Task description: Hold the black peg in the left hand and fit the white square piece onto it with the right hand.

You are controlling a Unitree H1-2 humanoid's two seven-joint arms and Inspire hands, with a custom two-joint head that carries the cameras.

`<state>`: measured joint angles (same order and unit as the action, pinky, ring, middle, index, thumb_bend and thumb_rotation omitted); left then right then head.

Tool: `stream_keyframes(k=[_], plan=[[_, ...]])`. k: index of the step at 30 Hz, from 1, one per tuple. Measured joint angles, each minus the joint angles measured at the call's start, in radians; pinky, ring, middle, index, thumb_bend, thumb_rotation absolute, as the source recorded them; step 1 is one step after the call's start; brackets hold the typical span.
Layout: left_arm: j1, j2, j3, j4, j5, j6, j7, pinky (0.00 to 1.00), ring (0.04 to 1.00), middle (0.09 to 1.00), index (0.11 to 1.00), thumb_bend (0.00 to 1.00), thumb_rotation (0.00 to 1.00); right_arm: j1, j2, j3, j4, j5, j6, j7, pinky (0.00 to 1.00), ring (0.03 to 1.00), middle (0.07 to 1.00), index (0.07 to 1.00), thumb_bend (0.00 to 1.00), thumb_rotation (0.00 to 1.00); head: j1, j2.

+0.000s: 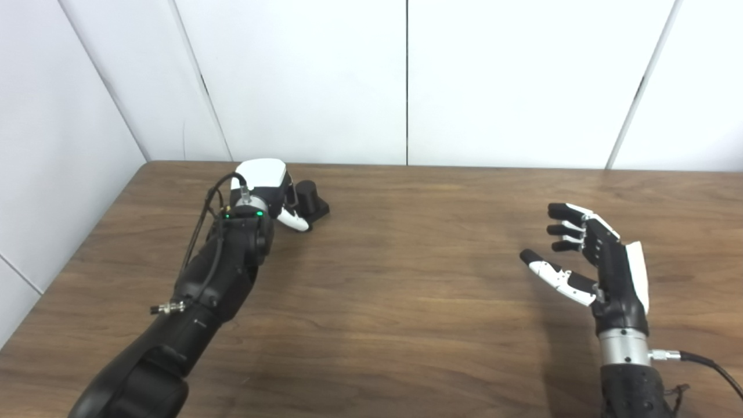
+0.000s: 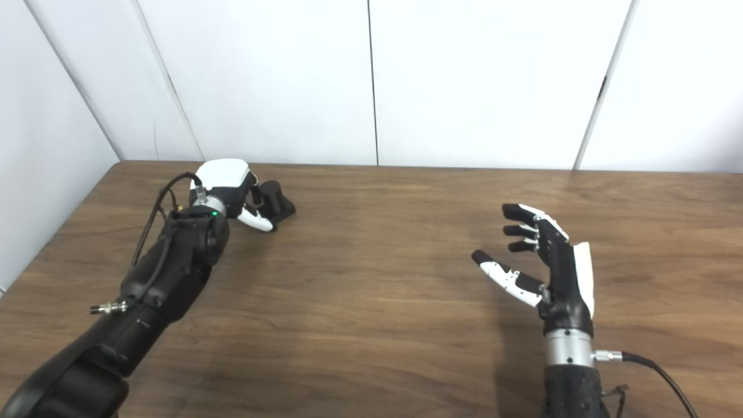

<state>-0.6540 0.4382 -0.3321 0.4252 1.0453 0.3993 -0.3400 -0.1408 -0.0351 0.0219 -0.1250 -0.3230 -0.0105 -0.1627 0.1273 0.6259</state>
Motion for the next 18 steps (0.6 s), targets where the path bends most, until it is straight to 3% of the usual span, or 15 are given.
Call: stream_keyframes(k=[9, 12, 18], plan=[[0.001, 0.011, 0.001, -0.019, -0.106, -0.032, -0.022, 1.0, 0.916, 0.851, 0.588, 0.78, 0.18, -0.001, 0.0, -0.006, -0.012, -0.004, 0.003, -0.001, 0.56, 0.675, 0.735, 0.706, 0.68, 0.16, -0.005, 0.005], [0.001, 0.012, 0.002, -0.02, -0.14, -0.058, -0.014, 1.0, 0.916, 0.855, 0.511, 0.57, 0.09, -0.001, -0.001, -0.008, -0.012, -0.004, 0.002, -0.001, 0.56, 0.673, 0.732, 0.706, 0.68, 0.16, -0.008, 0.005], [-0.001, 0.026, 0.0, -0.028, -0.179, -0.089, -0.009, 1.0, 0.917, 0.859, 0.489, 0.52, 0.07, -0.001, -0.002, -0.009, -0.012, -0.011, 0.002, -0.002, 0.56, 0.675, 0.735, 0.704, 0.69, 0.19, -0.017, 0.008]])
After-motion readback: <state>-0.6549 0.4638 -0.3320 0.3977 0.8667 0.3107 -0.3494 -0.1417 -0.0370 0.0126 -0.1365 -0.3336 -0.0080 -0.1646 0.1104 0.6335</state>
